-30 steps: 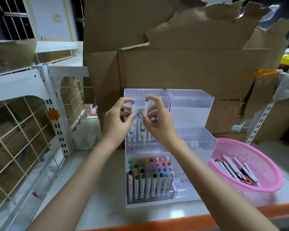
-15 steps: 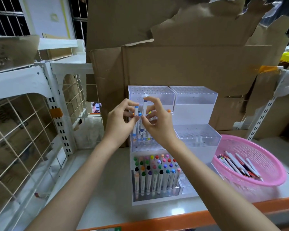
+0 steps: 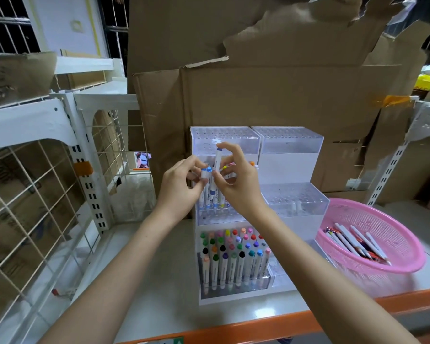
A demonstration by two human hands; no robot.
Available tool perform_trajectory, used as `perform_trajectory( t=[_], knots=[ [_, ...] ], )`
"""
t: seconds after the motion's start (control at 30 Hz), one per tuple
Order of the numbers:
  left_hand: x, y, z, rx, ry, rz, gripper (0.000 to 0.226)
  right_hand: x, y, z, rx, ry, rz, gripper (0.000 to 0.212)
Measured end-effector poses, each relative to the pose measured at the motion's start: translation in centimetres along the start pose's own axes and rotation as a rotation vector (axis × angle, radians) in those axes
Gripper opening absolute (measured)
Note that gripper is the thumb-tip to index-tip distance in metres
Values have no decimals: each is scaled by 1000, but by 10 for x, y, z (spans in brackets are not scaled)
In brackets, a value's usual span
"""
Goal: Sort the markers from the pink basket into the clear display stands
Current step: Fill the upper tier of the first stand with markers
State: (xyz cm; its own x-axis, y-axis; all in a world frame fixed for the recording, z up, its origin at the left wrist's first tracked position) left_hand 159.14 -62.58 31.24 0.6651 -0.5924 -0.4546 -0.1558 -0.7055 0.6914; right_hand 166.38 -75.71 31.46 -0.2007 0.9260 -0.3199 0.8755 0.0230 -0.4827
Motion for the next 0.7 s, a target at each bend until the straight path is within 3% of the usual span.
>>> perform_trajectory(
  t=[0.33, 0.7],
  knots=[
    [0, -6, 6, 1, -7, -47, 27, 0, -1, 1, -8, 21, 13, 48],
    [0, -6, 7, 83, -14, -175, 24, 3, -1, 2, -16, 12, 6, 49]
  ],
)
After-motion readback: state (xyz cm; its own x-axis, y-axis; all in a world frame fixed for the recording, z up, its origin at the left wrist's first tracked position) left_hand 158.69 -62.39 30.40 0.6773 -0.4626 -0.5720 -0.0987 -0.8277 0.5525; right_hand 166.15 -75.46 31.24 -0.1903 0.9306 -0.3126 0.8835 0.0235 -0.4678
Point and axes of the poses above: each hand's wrist, its own z-axis away from the middle knuckle, its own x-axis out of the palm, y = z × x, the point moved 1 cm from there along -z, towards the middle knuckle, and after that the axes turned 11 degrees about -x, right-handed, at the moved point
